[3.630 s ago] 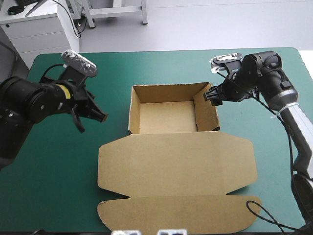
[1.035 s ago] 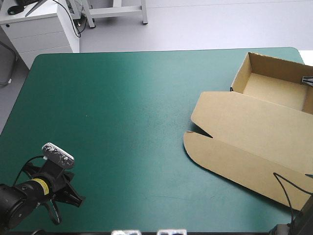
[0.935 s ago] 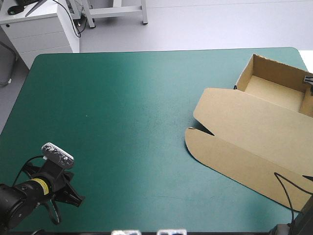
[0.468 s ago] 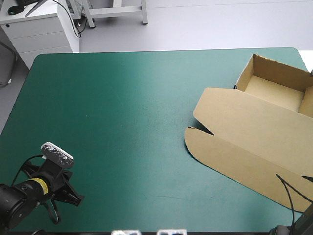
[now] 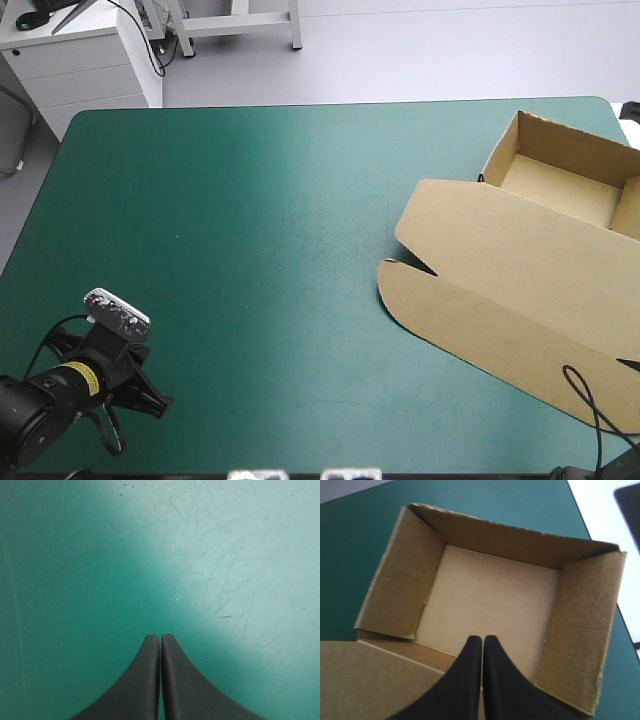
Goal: Fold the box
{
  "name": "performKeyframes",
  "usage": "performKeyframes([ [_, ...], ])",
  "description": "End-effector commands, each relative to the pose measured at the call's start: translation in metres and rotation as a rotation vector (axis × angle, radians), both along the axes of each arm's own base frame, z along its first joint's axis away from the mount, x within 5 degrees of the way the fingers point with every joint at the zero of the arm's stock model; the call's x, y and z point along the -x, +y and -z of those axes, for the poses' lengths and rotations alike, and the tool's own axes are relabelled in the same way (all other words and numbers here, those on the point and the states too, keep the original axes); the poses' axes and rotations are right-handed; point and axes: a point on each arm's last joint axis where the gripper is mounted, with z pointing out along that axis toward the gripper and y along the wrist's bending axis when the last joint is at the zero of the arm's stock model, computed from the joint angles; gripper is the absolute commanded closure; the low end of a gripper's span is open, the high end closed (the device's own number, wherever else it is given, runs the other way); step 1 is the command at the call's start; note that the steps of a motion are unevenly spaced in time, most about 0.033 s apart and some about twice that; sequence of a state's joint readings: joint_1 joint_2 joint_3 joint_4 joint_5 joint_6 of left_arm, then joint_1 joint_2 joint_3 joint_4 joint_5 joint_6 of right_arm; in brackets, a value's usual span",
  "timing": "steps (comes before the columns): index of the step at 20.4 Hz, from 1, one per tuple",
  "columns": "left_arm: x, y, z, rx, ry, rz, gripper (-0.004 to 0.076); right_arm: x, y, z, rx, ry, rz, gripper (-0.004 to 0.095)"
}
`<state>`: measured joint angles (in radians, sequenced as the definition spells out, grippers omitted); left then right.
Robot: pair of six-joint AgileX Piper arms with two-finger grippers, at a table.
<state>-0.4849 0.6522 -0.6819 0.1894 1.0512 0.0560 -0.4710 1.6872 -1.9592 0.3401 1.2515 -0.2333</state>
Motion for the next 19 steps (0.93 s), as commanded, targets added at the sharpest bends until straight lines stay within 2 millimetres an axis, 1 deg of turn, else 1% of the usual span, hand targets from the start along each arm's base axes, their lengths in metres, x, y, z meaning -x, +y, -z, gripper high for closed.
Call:
performKeyframes([
  [1,-0.004,-0.002,-0.01,0.038,-0.072,0.001,0.0731,0.028,0.038,-0.046,0.061,-0.144,-0.094,0.0918],
  [2,-0.005,-0.003,-0.011,0.053,-0.082,-0.003,0.0731,0.035,0.058,-0.053,0.091,-0.155,-0.144,0.0918],
  [4,-0.006,-0.004,-0.012,0.067,-0.091,-0.001,0.0731,0.045,0.078,-0.056,0.103,-0.161,-0.193,0.0918],
  [5,-0.006,-0.005,-0.012,0.078,-0.095,0.001,0.0731,0.052,0.092,-0.055,0.111,-0.154,-0.237,0.0917],
  [6,-0.007,-0.007,-0.013,0.097,-0.114,0.007,0.0731,0.062,0.112,-0.051,0.133,-0.144,-0.299,0.0918],
  [7,-0.008,-0.008,-0.015,0.111,-0.13,0.011,0.0731,0.071,0.121,-0.046,0.159,-0.145,-0.321,0.0918],
  [8,-0.009,-0.009,-0.016,0.122,-0.152,0.015,0.0731,0.087,0.134,-0.038,0.186,-0.155,-0.353,0.0918],
  [9,-0.01,-0.009,-0.017,0.128,-0.164,0.018,0.0731,0.097,0.141,-0.032,0.195,-0.164,-0.373,0.0918],
  [10,-0.01,-0.01,-0.018,0.134,-0.172,0.02,0.0731,0.118,0.149,-0.019,0.189,-0.173,-0.397,0.0916],
  [11,-0.01,-0.01,-0.018,0.135,-0.174,0.02,0.0731,0.129,0.151,-0.011,0.182,-0.18,-0.406,0.0917],
  [13,-0.01,-0.01,-0.016,0.137,-0.168,0.021,0.0731,0.164,0.153,0.021,0.174,-0.204,-0.407,0.0918],
  [14,-0.01,-0.01,-0.014,0.138,-0.162,0.016,0.0731,0.173,0.153,0.03,0.175,-0.207,-0.404,0.0919],
  [15,-0.01,-0.01,-0.009,0.143,-0.141,0.003,0.0731,0.191,0.153,0.046,0.178,-0.22,-0.4,0.0922],
  [19,-0.007,-0.013,0.011,0.164,-0.07,0.002,0.0731,0.232,0.151,0.078,0.188,-0.284,-0.381,0.0922],
])
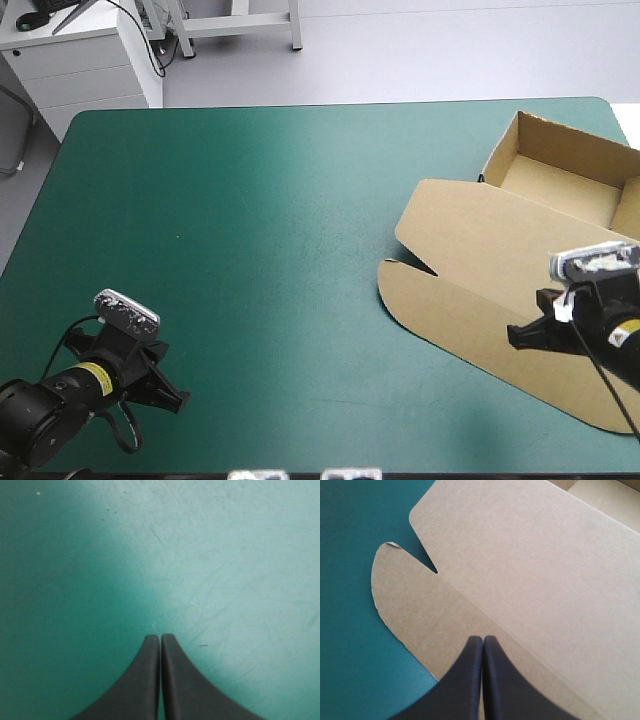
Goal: Fold the box
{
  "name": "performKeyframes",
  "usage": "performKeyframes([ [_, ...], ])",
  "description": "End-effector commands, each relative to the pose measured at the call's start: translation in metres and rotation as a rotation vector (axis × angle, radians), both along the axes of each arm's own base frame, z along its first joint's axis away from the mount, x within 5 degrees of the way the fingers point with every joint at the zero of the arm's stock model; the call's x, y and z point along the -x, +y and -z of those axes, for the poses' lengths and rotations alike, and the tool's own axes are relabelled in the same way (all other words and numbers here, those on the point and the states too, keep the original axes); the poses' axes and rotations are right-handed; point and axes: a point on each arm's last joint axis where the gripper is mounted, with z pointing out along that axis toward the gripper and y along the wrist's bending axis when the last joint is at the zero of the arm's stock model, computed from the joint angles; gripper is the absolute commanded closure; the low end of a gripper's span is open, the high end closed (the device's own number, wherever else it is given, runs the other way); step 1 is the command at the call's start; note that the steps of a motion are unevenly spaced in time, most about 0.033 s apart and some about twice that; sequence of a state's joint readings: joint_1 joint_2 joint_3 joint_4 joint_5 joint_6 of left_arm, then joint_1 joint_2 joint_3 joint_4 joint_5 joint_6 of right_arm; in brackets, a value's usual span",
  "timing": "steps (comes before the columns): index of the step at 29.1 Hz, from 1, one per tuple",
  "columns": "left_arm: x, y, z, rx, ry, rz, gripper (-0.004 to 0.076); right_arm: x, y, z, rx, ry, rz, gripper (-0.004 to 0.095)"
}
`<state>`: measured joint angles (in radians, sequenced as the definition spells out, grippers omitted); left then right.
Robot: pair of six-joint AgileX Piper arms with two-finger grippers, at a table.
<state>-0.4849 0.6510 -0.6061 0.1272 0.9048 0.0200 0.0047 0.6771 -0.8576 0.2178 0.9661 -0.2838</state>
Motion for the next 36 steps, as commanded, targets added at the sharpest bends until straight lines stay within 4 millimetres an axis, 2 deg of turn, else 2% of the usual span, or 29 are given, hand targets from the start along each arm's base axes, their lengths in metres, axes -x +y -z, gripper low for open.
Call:
performKeyframes([
  [1,-0.002,-0.004,-0.001,0.053,-0.035,0.001,0.0731,0.019,0.0,0.002,-0.006,-0.129,0.004,0.0922],
  [2,-0.002,-0.004,0.004,0.05,-0.02,0.001,0.0731,0.03,0.0,0.012,-0.005,-0.129,0.001,0.0922],
  [5,-0.001,-0.004,0.012,0.044,0.005,0.0,0.0731,0.044,0.001,0.024,-0.016,-0.126,-0.007,0.0922],
  [13,0.013,0.002,0.016,0.077,-0.017,0.001,0.0731,0.063,0.001,0.044,-0.023,-0.151,-0.011,0.0922],
  [21,0.026,0.009,0.012,0.101,-0.041,-0.008,0.0731,0.066,0.001,0.047,-0.011,-0.14,-0.011,0.0922],
  [31,0.028,0.01,0.011,0.099,-0.053,-0.003,0.0731,0.064,0.001,0.07,-0.002,-0.09,-0.022,0.0922],
  [36,0.029,0.01,0.012,0.101,-0.048,-0.003,0.0731,0.064,0.001,0.07,-0.002,-0.09,-0.022,0.0922],
])
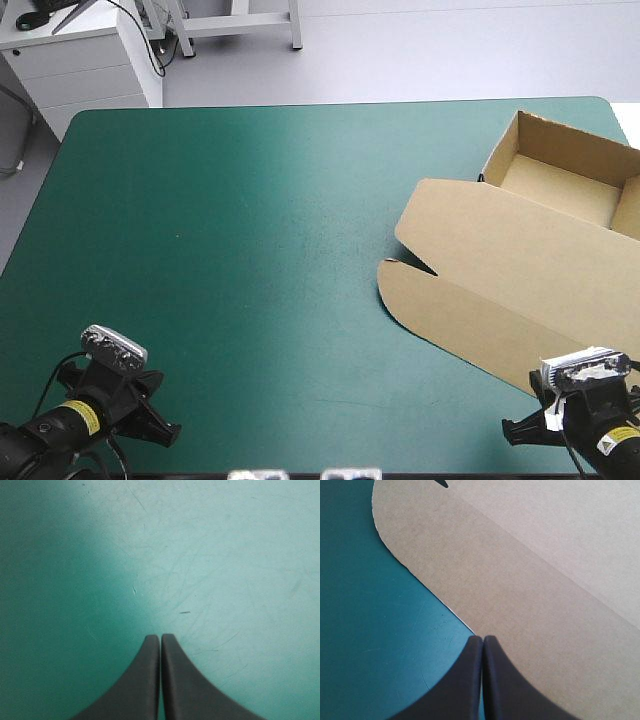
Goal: Fold the box
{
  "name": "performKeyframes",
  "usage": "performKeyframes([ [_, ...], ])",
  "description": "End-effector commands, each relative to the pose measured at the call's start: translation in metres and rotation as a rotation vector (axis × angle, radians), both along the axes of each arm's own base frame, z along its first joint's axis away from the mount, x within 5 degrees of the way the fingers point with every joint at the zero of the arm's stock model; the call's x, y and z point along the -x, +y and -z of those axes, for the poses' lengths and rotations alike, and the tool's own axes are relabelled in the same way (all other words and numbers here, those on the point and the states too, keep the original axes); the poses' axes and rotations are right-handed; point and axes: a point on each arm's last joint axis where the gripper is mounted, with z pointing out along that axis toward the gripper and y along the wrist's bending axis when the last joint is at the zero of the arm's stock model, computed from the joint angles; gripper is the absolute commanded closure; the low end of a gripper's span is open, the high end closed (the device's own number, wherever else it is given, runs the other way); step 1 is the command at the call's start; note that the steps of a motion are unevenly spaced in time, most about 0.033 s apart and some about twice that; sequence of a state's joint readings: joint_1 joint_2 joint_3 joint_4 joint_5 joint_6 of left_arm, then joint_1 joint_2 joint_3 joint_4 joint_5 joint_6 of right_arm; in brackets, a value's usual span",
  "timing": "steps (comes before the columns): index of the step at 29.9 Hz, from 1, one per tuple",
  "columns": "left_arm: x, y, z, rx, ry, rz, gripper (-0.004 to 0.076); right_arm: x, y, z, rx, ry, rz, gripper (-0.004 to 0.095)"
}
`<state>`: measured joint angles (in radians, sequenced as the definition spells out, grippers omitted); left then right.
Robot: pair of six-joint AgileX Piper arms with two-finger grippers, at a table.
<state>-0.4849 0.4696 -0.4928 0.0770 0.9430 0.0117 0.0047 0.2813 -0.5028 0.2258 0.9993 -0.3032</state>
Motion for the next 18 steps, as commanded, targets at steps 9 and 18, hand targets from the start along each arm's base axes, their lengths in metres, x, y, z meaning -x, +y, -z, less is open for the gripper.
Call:
performKeyframes([
  [9,-0.0031,-0.0022,-0.0096,0.033,-0.049,0.001,0.0731,-0.0035,0.0007,-0.0111,-0.012,-0.071,-0.002,0.0922],
  [18,-0.0031,-0.0022,-0.0096,0.038,-0.047,-0.004,0.0731,-0.0035,0.0007,-0.0111,-0.012,-0.071,-0.002,0.0922],
])
